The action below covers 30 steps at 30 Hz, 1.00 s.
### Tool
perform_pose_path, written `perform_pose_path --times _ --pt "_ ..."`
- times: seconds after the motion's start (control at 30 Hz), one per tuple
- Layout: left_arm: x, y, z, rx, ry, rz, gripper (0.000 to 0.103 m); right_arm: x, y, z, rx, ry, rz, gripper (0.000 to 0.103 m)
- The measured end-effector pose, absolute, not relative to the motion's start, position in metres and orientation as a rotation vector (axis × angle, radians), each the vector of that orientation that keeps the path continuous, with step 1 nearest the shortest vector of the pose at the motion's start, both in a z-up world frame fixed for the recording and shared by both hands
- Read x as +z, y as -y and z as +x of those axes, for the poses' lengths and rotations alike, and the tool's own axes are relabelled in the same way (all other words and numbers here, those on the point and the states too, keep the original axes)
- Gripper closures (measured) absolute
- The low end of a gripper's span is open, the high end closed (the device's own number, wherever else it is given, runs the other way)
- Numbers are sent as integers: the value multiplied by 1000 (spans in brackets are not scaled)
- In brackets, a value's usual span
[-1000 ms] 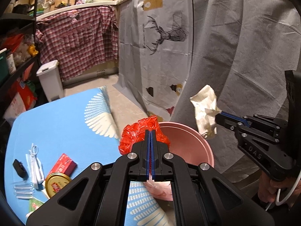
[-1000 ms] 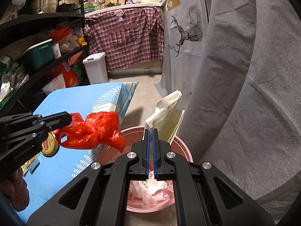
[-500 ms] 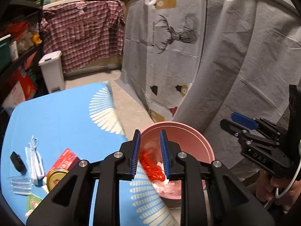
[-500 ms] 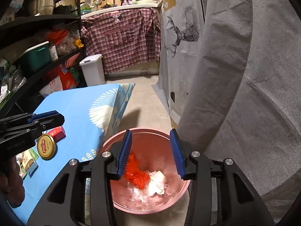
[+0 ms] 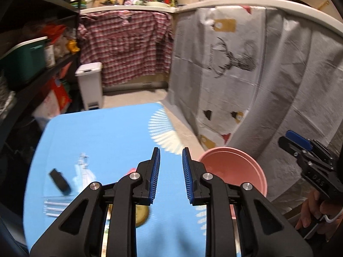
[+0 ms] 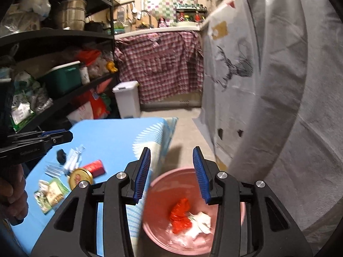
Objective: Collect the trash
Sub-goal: 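Open both grippers to drop the red bag and wrapper into the bin, then grasp the clear straw packet with the left gripper while the right grasps the blue face mask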
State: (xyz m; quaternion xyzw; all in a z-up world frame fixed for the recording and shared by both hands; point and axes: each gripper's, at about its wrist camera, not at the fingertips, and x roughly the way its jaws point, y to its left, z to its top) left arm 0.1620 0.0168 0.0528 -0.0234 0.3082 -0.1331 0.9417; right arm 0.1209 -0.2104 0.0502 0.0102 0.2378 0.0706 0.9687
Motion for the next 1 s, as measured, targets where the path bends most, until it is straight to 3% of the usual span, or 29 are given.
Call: perform_pose_path --times 0.57,0.8,1.0 --pt "60 -132 152 -93 -599 -101 81 50 99 131 315 -457 5 63" --pt "53 -175 150 -27 -609 -123 82 40 52 144 414 -483 13 86" --pt "41 -214 151 32 -619 -152 87 25 13 155 487 -511 14 86"
